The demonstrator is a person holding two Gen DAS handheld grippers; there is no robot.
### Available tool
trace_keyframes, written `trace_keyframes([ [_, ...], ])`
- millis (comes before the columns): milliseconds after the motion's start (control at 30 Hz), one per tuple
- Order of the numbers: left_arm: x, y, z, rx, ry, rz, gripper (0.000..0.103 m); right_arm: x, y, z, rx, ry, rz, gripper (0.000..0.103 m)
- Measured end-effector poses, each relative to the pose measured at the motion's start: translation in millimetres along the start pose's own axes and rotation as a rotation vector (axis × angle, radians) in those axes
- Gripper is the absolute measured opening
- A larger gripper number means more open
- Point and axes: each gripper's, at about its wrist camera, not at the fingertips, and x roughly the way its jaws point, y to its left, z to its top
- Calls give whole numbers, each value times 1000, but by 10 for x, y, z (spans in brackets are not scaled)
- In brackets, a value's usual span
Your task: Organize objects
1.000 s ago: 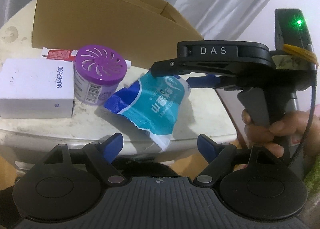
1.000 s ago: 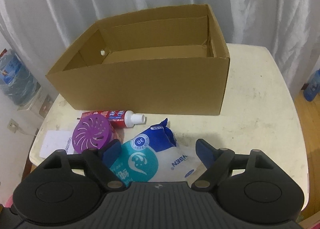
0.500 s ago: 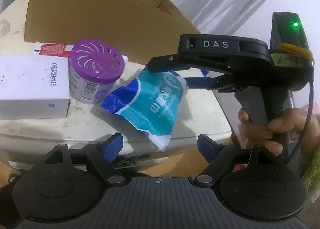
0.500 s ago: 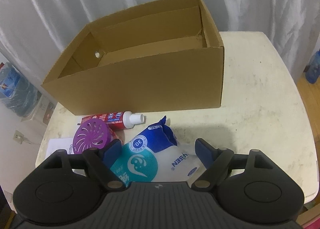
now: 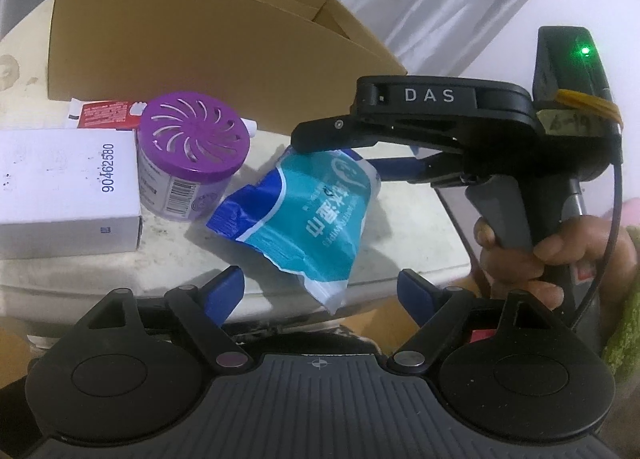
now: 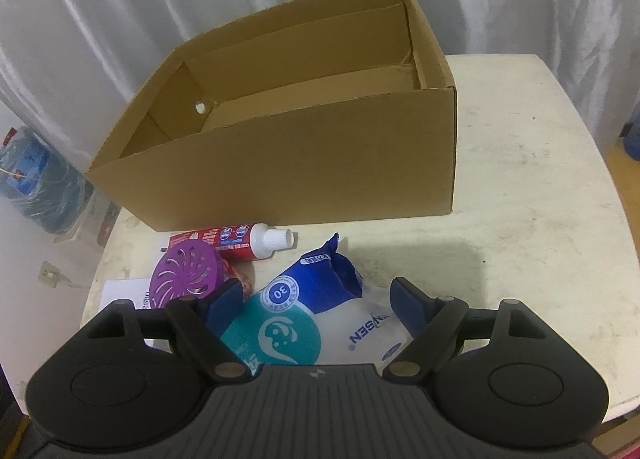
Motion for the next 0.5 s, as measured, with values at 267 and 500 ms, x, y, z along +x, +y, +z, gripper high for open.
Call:
trace_keyframes([
  [267, -12, -90, 9, 34, -13, 41, 85, -58, -130, 125, -6, -27, 57, 83],
  [500, 75, -227, 129, 87, -2, 77, 83, -7, -231, 123, 40, 3, 81, 83],
])
